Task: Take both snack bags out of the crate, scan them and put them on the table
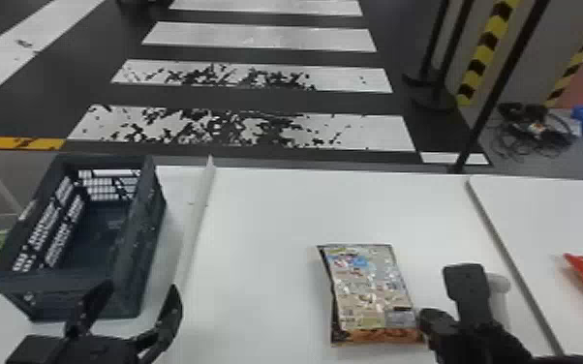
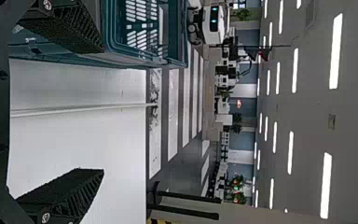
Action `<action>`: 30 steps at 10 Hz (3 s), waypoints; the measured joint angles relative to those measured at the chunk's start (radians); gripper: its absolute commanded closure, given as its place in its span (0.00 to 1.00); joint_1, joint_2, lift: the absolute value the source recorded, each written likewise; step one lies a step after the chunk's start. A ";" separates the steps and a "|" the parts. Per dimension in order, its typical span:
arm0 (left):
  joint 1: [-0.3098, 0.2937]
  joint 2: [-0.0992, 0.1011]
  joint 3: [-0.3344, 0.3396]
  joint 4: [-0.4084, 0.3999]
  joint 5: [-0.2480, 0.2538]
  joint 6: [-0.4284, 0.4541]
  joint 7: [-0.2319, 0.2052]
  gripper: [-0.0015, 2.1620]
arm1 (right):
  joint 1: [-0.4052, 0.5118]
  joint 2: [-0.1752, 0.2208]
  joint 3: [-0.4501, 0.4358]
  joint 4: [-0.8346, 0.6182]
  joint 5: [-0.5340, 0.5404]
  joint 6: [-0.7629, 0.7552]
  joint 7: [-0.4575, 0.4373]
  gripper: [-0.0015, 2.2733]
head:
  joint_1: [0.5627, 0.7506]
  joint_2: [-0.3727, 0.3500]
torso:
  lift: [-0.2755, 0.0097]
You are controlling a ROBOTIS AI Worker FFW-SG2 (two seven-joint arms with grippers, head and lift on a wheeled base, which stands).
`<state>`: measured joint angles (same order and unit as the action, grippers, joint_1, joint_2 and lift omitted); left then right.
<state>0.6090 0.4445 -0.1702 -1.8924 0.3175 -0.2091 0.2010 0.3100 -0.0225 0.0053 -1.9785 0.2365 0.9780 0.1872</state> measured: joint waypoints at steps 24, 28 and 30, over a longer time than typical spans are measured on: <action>0.007 -0.006 -0.004 -0.020 -0.021 -0.019 -0.011 0.04 | 0.034 -0.019 -0.168 -0.149 -0.073 0.037 -0.157 0.04 | 0.70 0.27 | 0.64; 0.009 -0.010 -0.005 -0.019 -0.026 -0.019 -0.009 0.04 | -0.060 -0.049 -0.181 -0.003 -0.079 0.039 -0.142 0.04 | 0.70 0.24 | 0.64; 0.011 -0.010 -0.005 -0.017 -0.026 -0.016 -0.009 0.04 | -0.087 -0.061 -0.185 0.050 -0.065 0.043 -0.138 0.16 | 0.70 0.22 | 0.64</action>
<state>0.6196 0.4341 -0.1749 -1.9098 0.2914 -0.2248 0.1920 0.2235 -0.0839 -0.1792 -1.9288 0.1711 1.0208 0.0488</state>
